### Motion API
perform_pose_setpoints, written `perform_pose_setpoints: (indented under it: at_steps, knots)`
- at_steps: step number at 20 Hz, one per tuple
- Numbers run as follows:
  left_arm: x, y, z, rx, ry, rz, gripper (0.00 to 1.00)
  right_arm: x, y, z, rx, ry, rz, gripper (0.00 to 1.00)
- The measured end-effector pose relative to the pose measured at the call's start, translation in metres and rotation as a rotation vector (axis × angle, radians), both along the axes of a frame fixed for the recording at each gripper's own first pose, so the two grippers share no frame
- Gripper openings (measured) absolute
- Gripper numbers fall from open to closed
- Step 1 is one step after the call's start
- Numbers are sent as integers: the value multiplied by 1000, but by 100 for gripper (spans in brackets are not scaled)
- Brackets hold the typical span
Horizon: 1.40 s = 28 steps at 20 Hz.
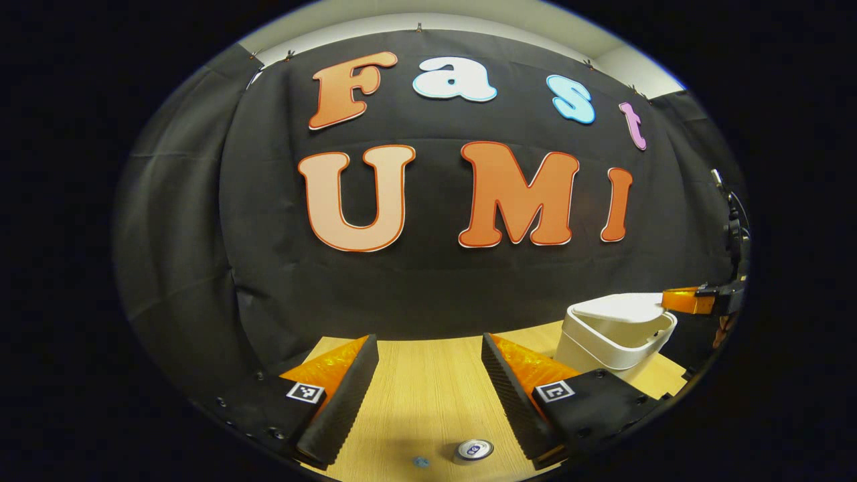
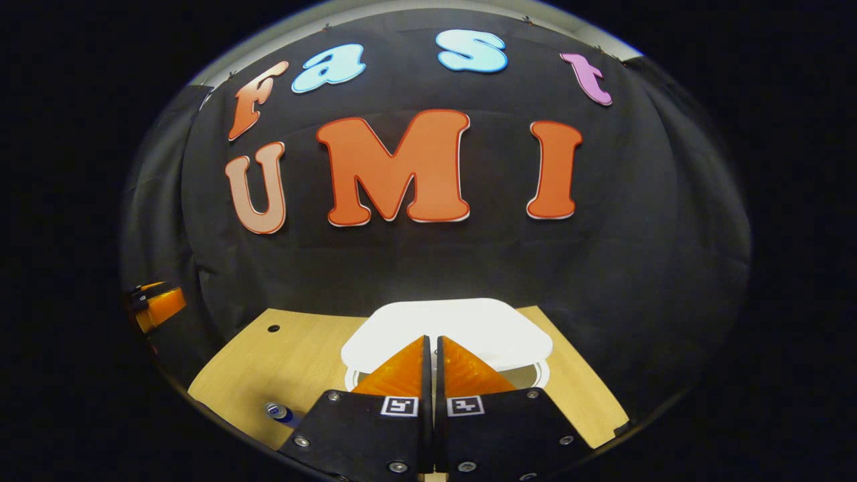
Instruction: Press the lid of the desktop garbage bin to open it, pick up the crumpled paper on the desktop and throw it into the bin, then pick up the pop can on the desktop and drop it into the bin, and finally close the garbage bin lid.
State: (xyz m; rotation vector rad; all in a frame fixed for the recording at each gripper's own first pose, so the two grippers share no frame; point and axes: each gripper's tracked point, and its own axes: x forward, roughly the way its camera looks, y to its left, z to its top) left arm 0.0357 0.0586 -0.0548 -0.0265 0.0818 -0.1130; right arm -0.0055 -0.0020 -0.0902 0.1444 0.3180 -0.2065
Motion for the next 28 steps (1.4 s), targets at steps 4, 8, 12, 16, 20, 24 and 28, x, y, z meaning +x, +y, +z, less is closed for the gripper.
perform_pose_setpoints:
  at_steps: [4, 8, 12, 16, 20, 24, 28]
  knots:
    - [0, 11, -4, -19, 5, 5, 99, 10, 18, 27, -53, -74, 31, 4]
    - [1, 25, -13, -37, 24, 18, 99, 13, 48, 39, -72, -100, 92, 19]
    - [4, 40, -32, -40, 66, 28, 98, 18, 89, 39, -82, -107, 182, 60]
    - [3, 46, -65, -9, 133, 6, 98, 21, 131, 20, -33, -83, 254, 78]
    - [-5, 51, -100, -19, 203, -26, 99, 19, 169, -4, 5, -45, 309, 82]
    - [-11, 59, -138, 16, 255, -56, 98, 12, 204, -25, 0, -4, 352, 83]
    - [-19, 53, -177, 23, 304, -127, 99, 2, 235, -50, 12, 49, 388, 83]
